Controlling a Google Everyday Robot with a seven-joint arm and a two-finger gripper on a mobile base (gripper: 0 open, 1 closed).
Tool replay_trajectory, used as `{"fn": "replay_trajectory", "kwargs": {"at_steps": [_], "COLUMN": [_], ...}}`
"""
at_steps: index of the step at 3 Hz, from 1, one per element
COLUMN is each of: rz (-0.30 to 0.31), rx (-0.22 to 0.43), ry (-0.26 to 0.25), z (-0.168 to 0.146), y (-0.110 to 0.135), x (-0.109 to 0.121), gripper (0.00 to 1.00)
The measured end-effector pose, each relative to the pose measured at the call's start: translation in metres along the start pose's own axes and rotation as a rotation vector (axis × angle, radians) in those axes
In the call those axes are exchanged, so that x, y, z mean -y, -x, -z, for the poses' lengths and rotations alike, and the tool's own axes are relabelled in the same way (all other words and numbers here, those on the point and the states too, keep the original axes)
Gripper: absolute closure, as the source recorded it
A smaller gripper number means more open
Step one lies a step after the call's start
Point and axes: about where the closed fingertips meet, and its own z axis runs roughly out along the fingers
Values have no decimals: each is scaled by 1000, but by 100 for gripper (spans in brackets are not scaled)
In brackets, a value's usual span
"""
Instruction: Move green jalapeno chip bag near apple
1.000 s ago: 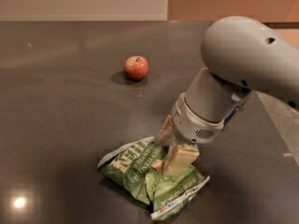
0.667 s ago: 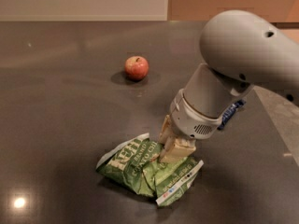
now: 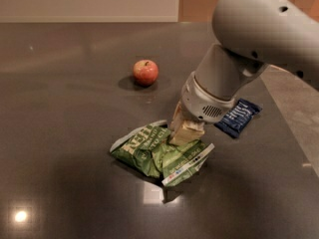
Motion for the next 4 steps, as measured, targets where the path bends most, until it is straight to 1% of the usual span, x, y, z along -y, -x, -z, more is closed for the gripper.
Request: {"fn": "replay_trajectory", "kwargs": {"at_steps": [1, 2, 3, 4], "rz": [-6, 28, 66, 96], "rx": [0, 15, 57, 90], "ry": [-37, -52, -45, -34], "z": [9, 13, 16, 18], "y": [4, 12, 18, 18], "x": [36, 68, 99, 123], "gripper": [100, 100, 100, 82]}}
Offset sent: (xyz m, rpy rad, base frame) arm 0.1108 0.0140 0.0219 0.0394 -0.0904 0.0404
